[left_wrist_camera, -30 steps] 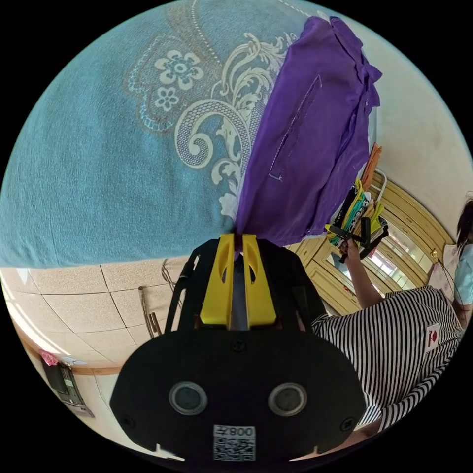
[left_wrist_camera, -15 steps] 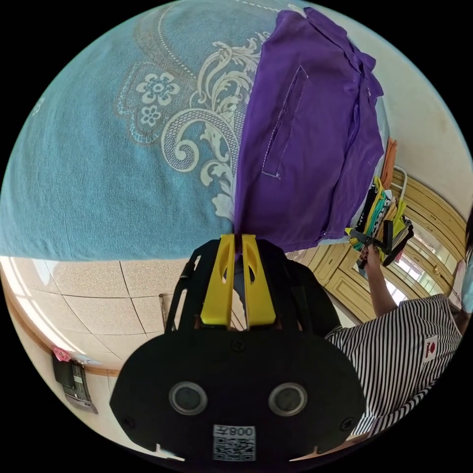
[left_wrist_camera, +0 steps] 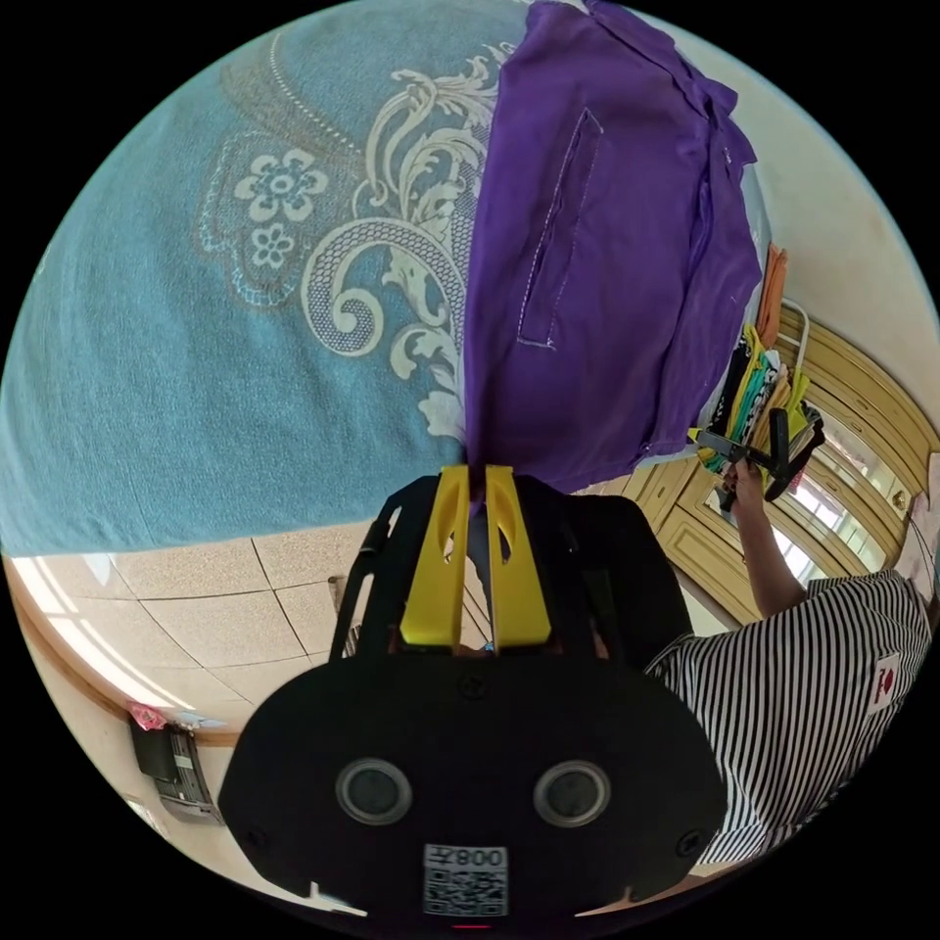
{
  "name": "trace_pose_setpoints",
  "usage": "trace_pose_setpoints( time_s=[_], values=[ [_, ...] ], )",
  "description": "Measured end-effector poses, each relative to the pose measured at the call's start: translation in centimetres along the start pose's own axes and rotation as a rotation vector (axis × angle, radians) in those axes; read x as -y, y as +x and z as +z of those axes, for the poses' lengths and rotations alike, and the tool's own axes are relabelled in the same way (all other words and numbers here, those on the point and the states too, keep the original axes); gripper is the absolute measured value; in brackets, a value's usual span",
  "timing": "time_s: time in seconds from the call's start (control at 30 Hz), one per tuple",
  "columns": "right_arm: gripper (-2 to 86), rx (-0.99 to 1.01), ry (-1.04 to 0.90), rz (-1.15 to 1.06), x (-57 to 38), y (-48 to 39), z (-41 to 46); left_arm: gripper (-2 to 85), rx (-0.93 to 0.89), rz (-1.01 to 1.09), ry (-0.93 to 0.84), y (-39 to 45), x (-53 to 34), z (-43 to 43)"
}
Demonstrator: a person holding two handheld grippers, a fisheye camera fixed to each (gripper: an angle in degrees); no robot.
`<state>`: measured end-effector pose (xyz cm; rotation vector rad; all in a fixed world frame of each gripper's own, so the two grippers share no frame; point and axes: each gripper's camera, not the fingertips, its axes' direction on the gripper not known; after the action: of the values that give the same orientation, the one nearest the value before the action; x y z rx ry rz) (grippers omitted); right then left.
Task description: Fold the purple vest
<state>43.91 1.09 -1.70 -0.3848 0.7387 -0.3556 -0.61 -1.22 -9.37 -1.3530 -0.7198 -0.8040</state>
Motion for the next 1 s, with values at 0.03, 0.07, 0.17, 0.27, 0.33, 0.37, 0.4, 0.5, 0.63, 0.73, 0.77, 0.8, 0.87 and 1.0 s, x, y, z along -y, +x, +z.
trace_pose_setpoints(
  time_s=[0.03,0.07,0.17,0.27,0.33,0.37,0.4,0.5,0.63,0.73,0.77,0.8,0.87,1.0],
  values=[
    [1.4,-0.006,-0.004,0.005,0.2,-0.2,-0.1,2.5,-0.018,-0.011,-0.004,-0.2,0.0,0.1],
    [1.3,-0.013,-0.007,0.008,0.3,-0.4,-0.2,2.5,-0.03,-0.019,-0.003,-0.2,-0.2,0.2],
    [1.3,-0.035,-0.023,-0.001,0.7,-1.0,-0.5,2.5,-0.029,-0.018,0.011,0.0,-0.6,0.4],
    [1.3,-0.047,-0.031,-0.009,1.0,-1.4,-0.8,2.4,-0.019,-0.019,0.023,0.4,-1.1,0.6],
    [1.3,-0.042,-0.027,0.01,1.0,-1.5,-1.0,2.4,-0.027,-0.03,0.023,0.5,-1.3,0.8],
    [1.3,-0.042,-0.027,0.022,1.0,-1.5,-1.1,2.4,-0.036,-0.042,0.017,0.5,-1.4,0.8],
    [1.3,-0.044,-0.029,0.026,1.1,-1.6,-1.1,2.4,-0.04,-0.047,0.013,0.5,-1.4,0.9],
    [1.3,-0.052,-0.045,0.044,1.4,-1.8,-1.4,2.4,-0.042,-0.05,-0.008,0.7,-1.5,1.1],
    [1.3,-0.04,-0.057,0.068,1.5,-1.6,-1.8,2.4,-0.025,-0.043,-0.048,1.5,-1.6,1.4],
    [1.3,-0.027,-0.066,0.08,1.5,-1.3,-2.1,2.4,-0.016,-0.041,-0.065,1.9,-1.9,1.6],
    [1.3,-0.027,-0.07,0.082,1.5,-1.2,-2.2,2.3,-0.015,-0.043,-0.07,2.1,-2.0,1.7],
    [1.3,-0.027,-0.073,0.082,1.5,-1.2,-2.2,2.3,-0.014,-0.044,-0.071,2.2,-2.1,1.8],
    [1.4,-0.032,-0.085,0.077,1.5,-1.1,-2.4,2.3,-0.016,-0.047,-0.075,2.4,-2.6,2.0],
    [1.4,-0.029,-0.096,0.072,1.3,-0.6,-2.6,2.4,-0.019,-0.052,-0.067,2.8,-3.6,2.3]
  ],
)
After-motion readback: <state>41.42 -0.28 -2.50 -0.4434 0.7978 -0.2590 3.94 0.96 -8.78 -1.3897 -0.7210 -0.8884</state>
